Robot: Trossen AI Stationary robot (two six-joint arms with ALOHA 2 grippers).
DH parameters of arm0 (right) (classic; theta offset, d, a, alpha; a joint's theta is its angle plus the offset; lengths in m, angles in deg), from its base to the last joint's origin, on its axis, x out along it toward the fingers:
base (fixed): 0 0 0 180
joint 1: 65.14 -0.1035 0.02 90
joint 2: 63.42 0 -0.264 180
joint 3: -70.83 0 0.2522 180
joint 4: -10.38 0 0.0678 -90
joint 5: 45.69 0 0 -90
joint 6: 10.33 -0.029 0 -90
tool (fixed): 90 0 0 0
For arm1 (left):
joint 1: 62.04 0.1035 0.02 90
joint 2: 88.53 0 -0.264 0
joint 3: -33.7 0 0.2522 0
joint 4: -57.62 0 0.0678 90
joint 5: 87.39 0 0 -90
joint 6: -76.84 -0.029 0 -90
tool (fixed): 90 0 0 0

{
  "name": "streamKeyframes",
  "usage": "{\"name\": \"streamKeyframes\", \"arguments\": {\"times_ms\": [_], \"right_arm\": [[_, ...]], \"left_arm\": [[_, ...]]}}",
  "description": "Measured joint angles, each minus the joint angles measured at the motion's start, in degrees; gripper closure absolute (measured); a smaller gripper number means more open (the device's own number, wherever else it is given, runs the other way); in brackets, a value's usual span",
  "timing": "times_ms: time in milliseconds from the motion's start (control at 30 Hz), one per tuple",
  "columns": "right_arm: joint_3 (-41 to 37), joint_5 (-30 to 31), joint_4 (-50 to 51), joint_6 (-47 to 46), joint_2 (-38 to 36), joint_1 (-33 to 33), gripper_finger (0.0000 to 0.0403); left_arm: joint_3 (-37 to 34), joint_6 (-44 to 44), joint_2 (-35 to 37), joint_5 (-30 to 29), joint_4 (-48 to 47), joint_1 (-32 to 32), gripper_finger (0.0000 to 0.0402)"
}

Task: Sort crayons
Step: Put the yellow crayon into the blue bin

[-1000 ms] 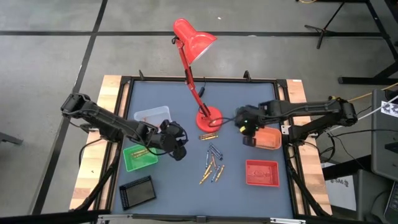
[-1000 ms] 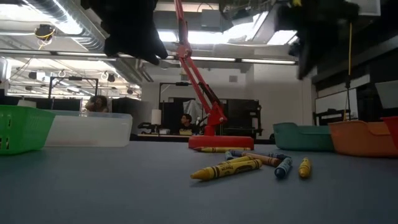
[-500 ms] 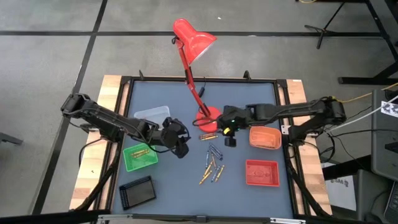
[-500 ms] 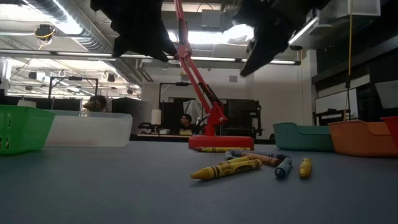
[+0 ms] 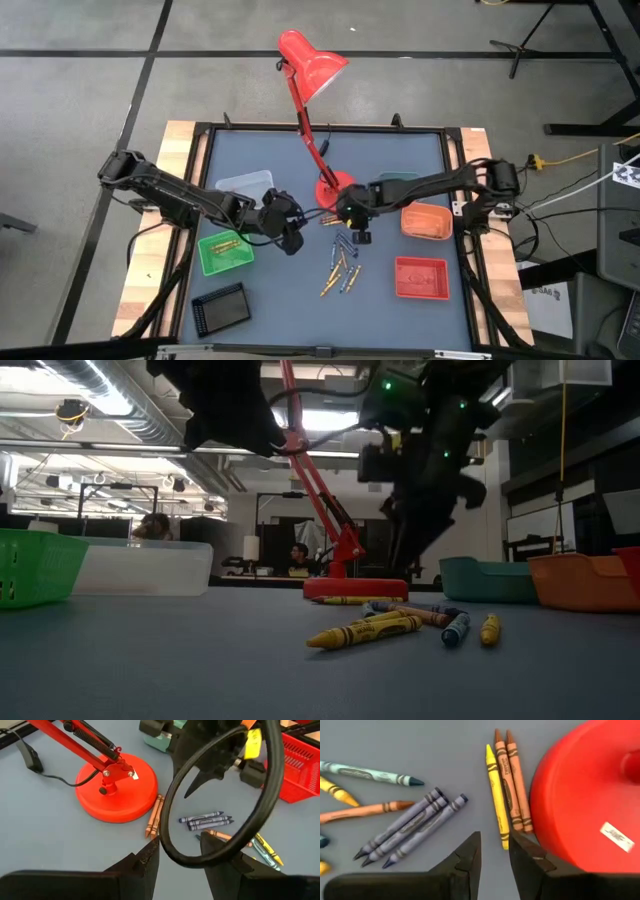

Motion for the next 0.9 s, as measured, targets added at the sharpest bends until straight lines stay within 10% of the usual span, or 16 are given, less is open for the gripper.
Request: {"name": "streamKeyframes", "arguments": {"times_ms": [900], "right_arm": [[0.2, 1.6, -5.0, 0.0, 6.7, 0.0, 0.0306]], "left_arm": [[0.0, 0.0, 0.0, 0.0, 0.3, -0.1, 0.0274]]}}
